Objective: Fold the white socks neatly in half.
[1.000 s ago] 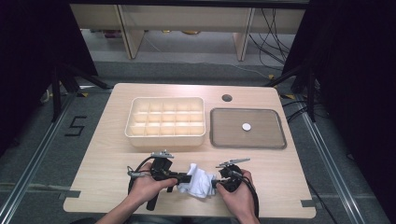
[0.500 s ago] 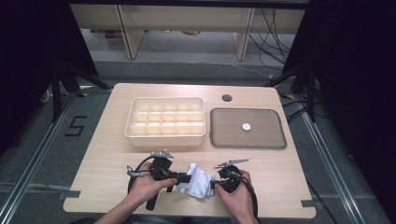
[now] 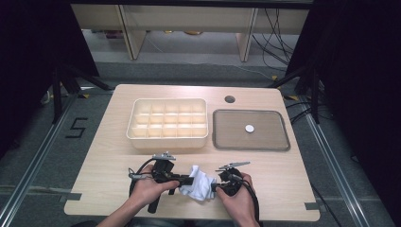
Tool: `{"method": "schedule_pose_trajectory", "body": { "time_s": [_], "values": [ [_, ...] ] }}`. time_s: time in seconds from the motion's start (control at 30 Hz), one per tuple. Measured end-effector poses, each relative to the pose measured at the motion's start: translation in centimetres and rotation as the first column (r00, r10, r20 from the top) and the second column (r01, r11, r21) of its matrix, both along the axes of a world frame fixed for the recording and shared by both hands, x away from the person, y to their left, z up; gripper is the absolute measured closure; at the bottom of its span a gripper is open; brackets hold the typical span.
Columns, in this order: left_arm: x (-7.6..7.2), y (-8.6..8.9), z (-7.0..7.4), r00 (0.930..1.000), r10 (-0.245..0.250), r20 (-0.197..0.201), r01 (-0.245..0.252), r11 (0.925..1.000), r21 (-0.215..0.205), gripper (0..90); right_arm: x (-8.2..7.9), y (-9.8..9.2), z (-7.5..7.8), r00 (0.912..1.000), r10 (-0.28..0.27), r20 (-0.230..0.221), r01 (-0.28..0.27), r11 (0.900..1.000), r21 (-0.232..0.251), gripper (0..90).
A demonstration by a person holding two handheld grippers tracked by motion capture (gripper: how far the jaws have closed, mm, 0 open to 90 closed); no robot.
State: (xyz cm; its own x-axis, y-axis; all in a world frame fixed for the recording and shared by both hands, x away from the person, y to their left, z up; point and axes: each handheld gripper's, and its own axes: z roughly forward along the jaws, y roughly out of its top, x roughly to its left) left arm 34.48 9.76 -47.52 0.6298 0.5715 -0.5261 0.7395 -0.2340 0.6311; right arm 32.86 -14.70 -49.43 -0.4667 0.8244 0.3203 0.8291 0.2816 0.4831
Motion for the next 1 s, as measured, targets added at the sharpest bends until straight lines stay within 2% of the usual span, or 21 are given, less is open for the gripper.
{"method": "schedule_pose_trajectory", "body": {
  "time_s": [0.2, 0.3, 0.33, 0.53, 0.57, 0.67, 0.77, 0.83, 0.97, 1.0],
  "values": [
    [0.0, 0.0, 0.1, 0.9999, -0.01, 0.005, 0.01, 0.9999, 0.009, 81.7, 0.0, 0.2, 0.0, 1.0, 0.002, -0.006, -0.002, 1.0, -0.005, 90.0],
    [-0.1, -0.2, 0.2, 0.9997, 0.0, 0.023, 0.0, 0.9997, 0.022, 81.8, 0.0, 0.4, 0.0, 1.0, 0.001, -0.01, -0.001, 1.0, 0.0, 90.0],
    [-0.1, -0.2, 0.2, 0.9997, -0.006, 0.022, 0.006, 0.9997, 0.024, 81.8, -0.1, 0.6, 0.1, 0.9997, -0.013, -0.021, 0.013, 1.0, 0.005, 90.0],
    [0.0, -0.3, 0.2, 0.9998, -0.011, 0.019, 0.011, 0.9998, 0.019, 81.8, 0.0, 0.6, 0.0, 1.0, 0.002, -0.002, -0.002, 1.0, -0.001, 90.0],
    [0.0, -0.2, 0.3, 0.9997, -0.014, 0.018, 0.014, 0.9997, 0.02, 81.8, 0.0, 0.7, -0.1, 0.9999, 0.012, 0.006, -0.012, 1.0, -0.021, 90.0],
    [0.0, -0.1, 0.3, 0.9998, -0.012, 0.017, 0.011, 0.9997, 0.022, 81.8, 0.0, 0.7, 0.2, 1.0, 0.004, -0.005, -0.004, 1.0, 0.001, 90.0],
    [0.0, -0.1, 0.3, 0.9997, -0.001, 0.024, 0.001, 0.9997, 0.026, 81.9, 0.0, 0.4, 0.7, 0.9999, -0.009, 0.01, 0.008, 1.0, 0.015, 90.0],
    [-0.1, -0.1, 0.4, 0.9997, -0.008, 0.022, 0.007, 0.9998, 0.02, 82.0, 0.1, -0.2, 1.1, 0.9992, -0.034, 0.019, 0.034, 0.999, 0.004, 90.0],
    [-0.1, -0.1, 0.4, 0.9997, -0.016, 0.021, 0.015, 0.9996, 0.023, 82.0, 0.2, -0.6, 1.1, 0.9991, -0.041, 0.007, 0.041, 0.999, 0.01, 90.0],
    [0.0, -0.1, 0.4, 0.9996, -0.019, 0.022, 0.018, 0.9996, 0.022, 82.0, 0.3, -0.7, 0.8, 0.9991, -0.032, 0.029, 0.032, 0.999, -0.013, 90.0]
  ]
}}
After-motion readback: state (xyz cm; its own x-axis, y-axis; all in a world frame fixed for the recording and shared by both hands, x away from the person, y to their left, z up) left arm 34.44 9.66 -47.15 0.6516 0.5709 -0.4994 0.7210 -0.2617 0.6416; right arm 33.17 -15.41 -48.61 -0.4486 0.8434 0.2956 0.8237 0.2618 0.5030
